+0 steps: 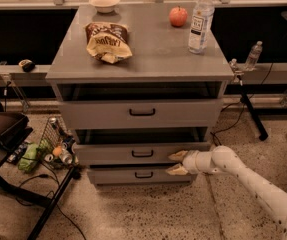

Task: Close middle drawer

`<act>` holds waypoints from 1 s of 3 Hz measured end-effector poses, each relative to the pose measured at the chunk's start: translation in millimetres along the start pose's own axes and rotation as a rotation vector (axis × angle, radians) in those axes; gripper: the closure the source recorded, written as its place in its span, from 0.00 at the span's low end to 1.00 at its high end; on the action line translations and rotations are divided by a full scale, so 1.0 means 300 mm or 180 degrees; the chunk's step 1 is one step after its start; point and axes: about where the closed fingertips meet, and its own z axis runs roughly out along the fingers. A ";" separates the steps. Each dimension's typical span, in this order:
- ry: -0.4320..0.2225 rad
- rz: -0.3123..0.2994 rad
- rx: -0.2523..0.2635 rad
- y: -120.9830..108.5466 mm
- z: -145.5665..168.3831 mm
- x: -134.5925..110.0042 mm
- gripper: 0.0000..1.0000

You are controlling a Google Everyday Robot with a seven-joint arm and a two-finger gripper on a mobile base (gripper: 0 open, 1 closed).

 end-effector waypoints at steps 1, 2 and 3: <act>0.0000 0.0000 0.0000 0.000 0.000 0.000 0.00; 0.0000 0.0000 0.0000 0.000 0.000 0.000 0.00; 0.0000 0.0000 0.0000 0.000 0.000 0.000 0.19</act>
Offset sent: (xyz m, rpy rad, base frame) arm 0.0000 0.0000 0.0000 0.0000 0.0000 0.0000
